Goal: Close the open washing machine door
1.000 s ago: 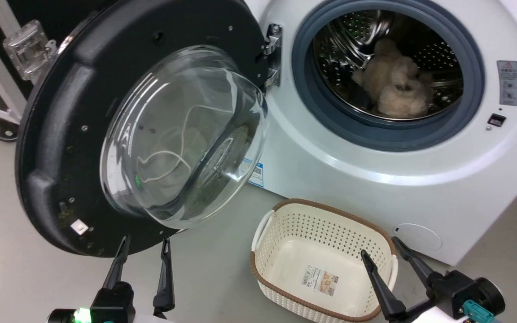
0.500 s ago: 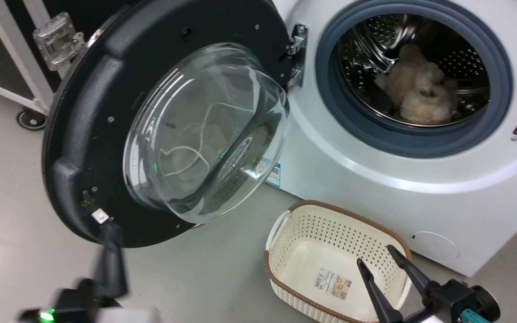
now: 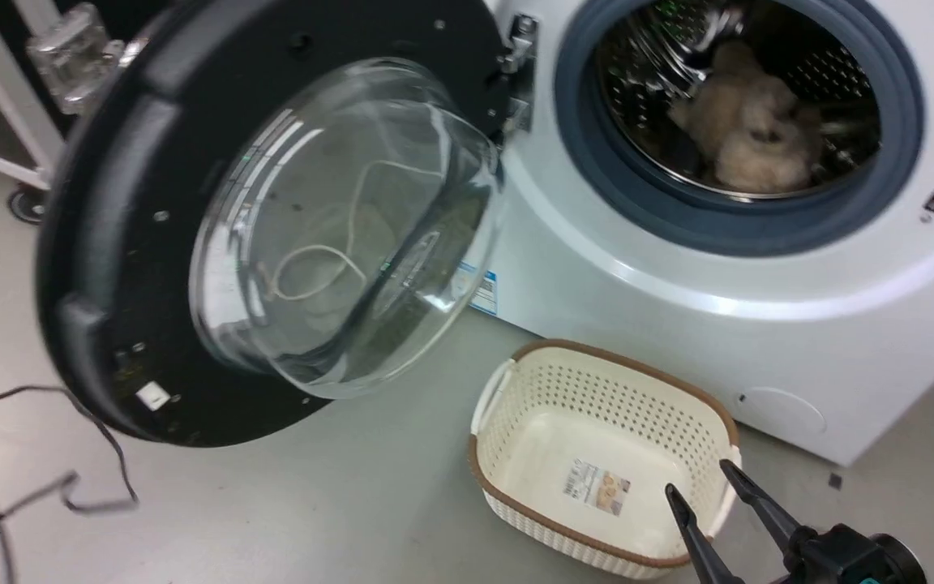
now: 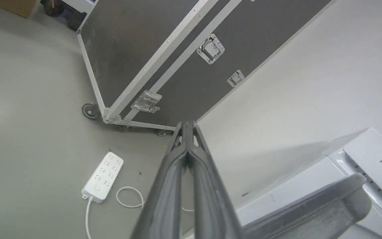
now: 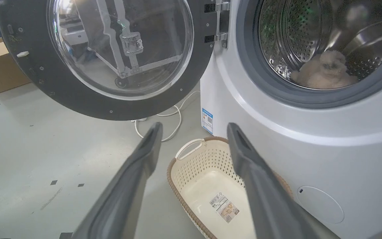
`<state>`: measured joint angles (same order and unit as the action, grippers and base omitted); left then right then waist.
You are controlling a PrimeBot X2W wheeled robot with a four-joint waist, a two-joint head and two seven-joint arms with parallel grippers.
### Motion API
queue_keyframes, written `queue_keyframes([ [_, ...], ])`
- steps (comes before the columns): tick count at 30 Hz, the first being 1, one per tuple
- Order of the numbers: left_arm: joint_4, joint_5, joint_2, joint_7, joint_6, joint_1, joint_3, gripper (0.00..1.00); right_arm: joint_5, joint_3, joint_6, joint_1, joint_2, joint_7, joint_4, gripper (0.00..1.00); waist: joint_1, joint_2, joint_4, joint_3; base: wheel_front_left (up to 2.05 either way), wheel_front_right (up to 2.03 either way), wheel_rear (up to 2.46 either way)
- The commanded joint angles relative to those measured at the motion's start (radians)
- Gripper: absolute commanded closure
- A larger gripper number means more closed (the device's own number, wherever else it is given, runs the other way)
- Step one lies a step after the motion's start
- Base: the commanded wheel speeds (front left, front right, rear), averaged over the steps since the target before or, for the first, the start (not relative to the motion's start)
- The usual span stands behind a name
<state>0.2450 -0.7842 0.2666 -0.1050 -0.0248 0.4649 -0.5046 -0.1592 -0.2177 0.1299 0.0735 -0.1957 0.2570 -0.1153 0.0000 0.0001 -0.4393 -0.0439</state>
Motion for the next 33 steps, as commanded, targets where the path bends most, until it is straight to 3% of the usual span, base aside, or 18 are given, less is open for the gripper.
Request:
queue_keyframes([
  [1, 0.062, -0.061, 0.015, -0.048, -0.003, 0.042, -0.029, 1.0, -0.006, -0.004, 0.001, -0.004, -0.013, 0.005, 0.002, 0.0, 0.0, -0.0001, 0.023, -0.019, 0.0, 0.0, 0.0],
  [8, 0.241, -0.207, 0.05, -0.29, -0.026, 0.071, -0.061, 1.0, -0.019, -0.015, 0.001, -0.013, -0.036, 0.005, 0.003, 0.0, 0.0, -0.0001, 0.057, -0.036, 0.0, 0.0, 0.0],
  [9, 0.257, -0.268, 0.045, -0.391, 0.001, 0.062, -0.06, 1.0, -0.023, -0.013, 0.001, -0.014, -0.04, 0.005, 0.004, 0.0, 0.0, -0.0001, 0.063, -0.038, 0.0, 0.0, 0.0],
  [13, 0.232, -0.342, 0.029, -0.498, 0.034, 0.033, -0.065, 1.0, -0.026, -0.013, 0.001, -0.012, -0.039, 0.005, -0.002, 0.0, 0.0, -0.0001, 0.065, -0.028, 0.0, 0.0, 0.0],
  [21, 0.091, -0.451, -0.018, -0.693, 0.058, -0.1, -0.062, 1.0, -0.021, -0.002, 0.001, -0.003, -0.005, 0.005, -0.021, 0.0, 0.0, -0.0001, 0.067, 0.023, 0.0, 0.0, 0.0],
  [22, -0.059, -0.483, -0.094, -0.786, 0.05, -0.21, -0.017, 1.0, -0.008, 0.026, 0.001, 0.005, 0.018, 0.005, -0.031, 0.0, 0.0, -0.0001, 0.067, 0.056, 0.0, 0.0, 0.0],
  [26, -0.165, -0.503, -0.161, -0.843, 0.035, -0.291, 0.037, 1.0, 0.009, 0.058, 0.001, 0.009, 0.031, 0.005, -0.038, 0.0, 0.0, -0.0001, 0.074, 0.072, 0.0, 0.0, 0.0],
  [27, -0.231, -0.521, -0.197, -0.865, 0.021, -0.358, 0.095, 1.0, 0.023, 0.086, 0.001, 0.005, 0.04, 0.005, -0.043, 0.0, 0.0, -0.0001, 0.092, 0.075, 0.0, 0.0, 0.0],
  [32, -0.304, -0.574, -0.215, -0.839, -0.001, -0.476, 0.24, 1.0, 0.043, 0.117, 0.001, -0.004, 0.052, 0.005, -0.051, 0.0, 0.0, -0.0001, 0.152, 0.068, 0.0, 0.0, 0.0],
  [33, -0.301, -0.644, -0.216, -0.768, 0.004, -0.522, 0.348, 1.0, 0.05, 0.121, 0.001, -0.008, 0.049, 0.005, -0.055, 0.0, 0.0, -0.0001, 0.208, 0.053, 0.0, 0.0, 0.0],
])
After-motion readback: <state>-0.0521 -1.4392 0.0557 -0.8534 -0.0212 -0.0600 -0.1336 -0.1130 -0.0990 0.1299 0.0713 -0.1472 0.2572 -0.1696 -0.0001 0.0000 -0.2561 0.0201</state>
